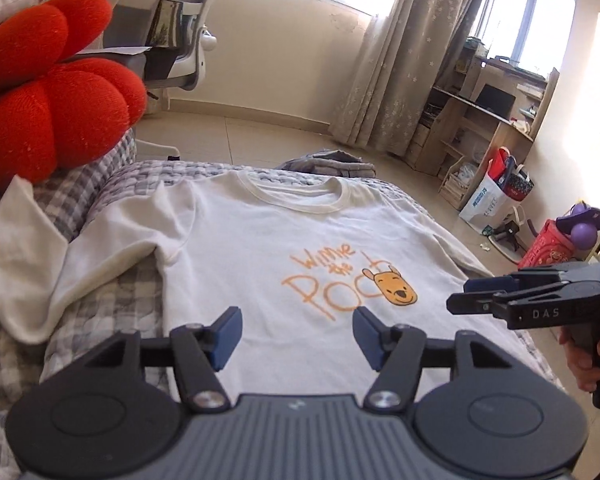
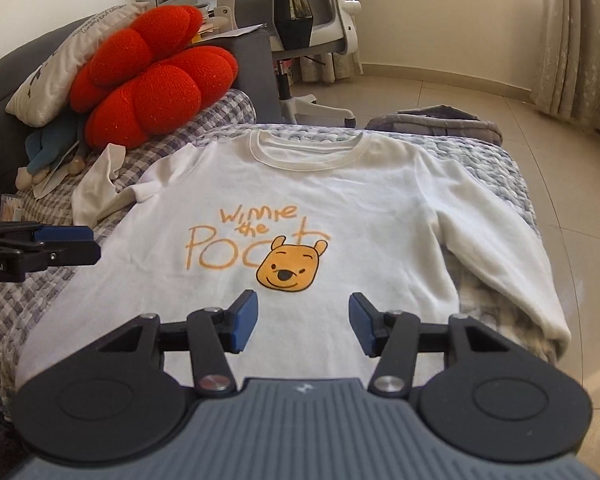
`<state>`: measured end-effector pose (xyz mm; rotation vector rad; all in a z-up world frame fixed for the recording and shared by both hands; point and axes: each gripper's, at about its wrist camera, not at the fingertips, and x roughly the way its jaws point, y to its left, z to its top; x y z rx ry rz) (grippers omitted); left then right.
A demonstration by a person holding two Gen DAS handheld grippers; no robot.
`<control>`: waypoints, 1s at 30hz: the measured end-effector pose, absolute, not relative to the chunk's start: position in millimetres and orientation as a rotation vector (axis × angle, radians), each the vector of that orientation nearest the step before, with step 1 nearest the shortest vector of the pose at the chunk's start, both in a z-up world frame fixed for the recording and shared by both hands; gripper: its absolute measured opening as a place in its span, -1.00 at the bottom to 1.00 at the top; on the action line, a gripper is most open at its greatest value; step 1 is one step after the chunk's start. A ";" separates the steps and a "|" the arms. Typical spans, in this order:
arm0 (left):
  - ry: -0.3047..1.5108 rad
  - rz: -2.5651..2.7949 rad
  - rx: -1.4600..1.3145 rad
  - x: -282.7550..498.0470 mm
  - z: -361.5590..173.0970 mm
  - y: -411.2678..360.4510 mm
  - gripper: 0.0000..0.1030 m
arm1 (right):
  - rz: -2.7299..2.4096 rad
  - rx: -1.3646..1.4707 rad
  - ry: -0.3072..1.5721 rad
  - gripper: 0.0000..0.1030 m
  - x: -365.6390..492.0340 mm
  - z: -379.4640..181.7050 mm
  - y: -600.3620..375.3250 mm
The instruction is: Fold clothes
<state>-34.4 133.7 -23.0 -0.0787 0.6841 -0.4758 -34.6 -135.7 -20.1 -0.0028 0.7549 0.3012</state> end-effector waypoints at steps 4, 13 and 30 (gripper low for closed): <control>0.702 -0.458 0.017 -25.1 -43.9 121.9 0.24 | 0.249 -0.079 0.774 0.24 -25.5 -42.0 -139.3; 0.615 -0.514 0.156 -95.1 -54.3 180.5 0.55 | 0.244 -0.048 0.719 0.42 -87.4 -51.1 -204.7; 0.642 -0.005 -0.284 21.3 -37.0 311.0 0.29 | 0.334 0.098 0.634 0.42 -37.9 -3.3 -168.0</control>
